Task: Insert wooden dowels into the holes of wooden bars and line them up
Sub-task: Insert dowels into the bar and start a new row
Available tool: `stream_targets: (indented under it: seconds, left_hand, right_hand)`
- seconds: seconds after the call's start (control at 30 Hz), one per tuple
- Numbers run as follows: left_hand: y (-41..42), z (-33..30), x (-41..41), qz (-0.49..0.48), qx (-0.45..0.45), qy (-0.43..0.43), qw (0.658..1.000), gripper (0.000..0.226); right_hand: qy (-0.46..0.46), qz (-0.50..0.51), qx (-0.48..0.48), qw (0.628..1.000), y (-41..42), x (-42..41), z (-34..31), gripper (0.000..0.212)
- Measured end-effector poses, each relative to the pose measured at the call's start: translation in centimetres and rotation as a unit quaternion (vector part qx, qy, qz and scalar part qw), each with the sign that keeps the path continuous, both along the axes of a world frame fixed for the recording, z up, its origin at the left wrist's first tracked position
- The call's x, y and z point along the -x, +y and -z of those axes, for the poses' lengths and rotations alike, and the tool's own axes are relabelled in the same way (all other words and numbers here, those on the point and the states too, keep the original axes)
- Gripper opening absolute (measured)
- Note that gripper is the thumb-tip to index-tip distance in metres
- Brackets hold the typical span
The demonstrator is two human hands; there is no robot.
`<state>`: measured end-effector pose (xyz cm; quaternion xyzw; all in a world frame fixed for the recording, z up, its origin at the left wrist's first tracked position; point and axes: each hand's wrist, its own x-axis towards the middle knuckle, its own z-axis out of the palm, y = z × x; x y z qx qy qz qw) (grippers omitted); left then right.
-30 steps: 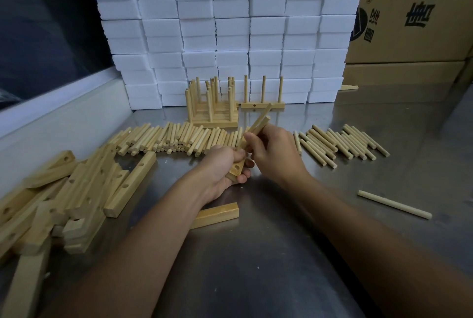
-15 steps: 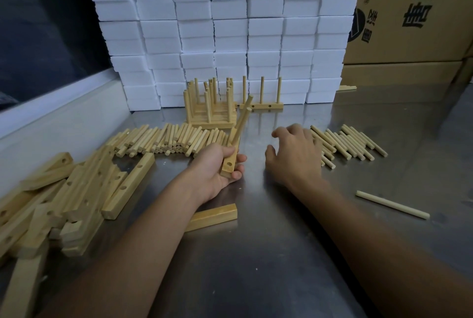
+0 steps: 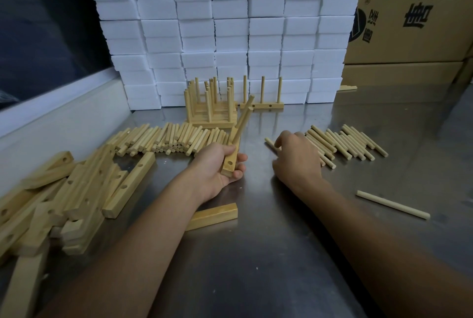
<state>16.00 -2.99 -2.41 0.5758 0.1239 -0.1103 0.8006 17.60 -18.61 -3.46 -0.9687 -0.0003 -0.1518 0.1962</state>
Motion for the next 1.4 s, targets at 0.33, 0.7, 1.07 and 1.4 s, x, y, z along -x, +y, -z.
stream_targets:
  seconds: [0.33, 0.7, 1.07, 1.4]
  left_hand:
    - [0.0, 0.1, -0.3, -0.048, -0.004, -0.017, 0.999, 0.029]
    - [0.4, -0.2, -0.1, -0.057, 0.071, 0.015, 0.996, 0.021]
    - [0.2, -0.3, 0.2, -0.018, 0.077, 0.001, 0.997, 0.037]
    - [0.2, 0.0, 0.2, -0.007, 0.052, -0.021, 0.998, 0.036]
  right_hand:
    - [0.002, 0.007, -0.039, 0.999, 0.3, -0.4, 0.4, 0.020]
    - [-0.036, -0.123, -0.453, 0.882, 1.0, -0.2, 0.8, 0.010]
    - [0.084, -0.222, -0.568, 0.788, 2.8, 0.9, 0.2, 0.020]
    - [0.007, -0.286, -0.377, 0.881, 2.8, 1.3, -0.6, 0.001]
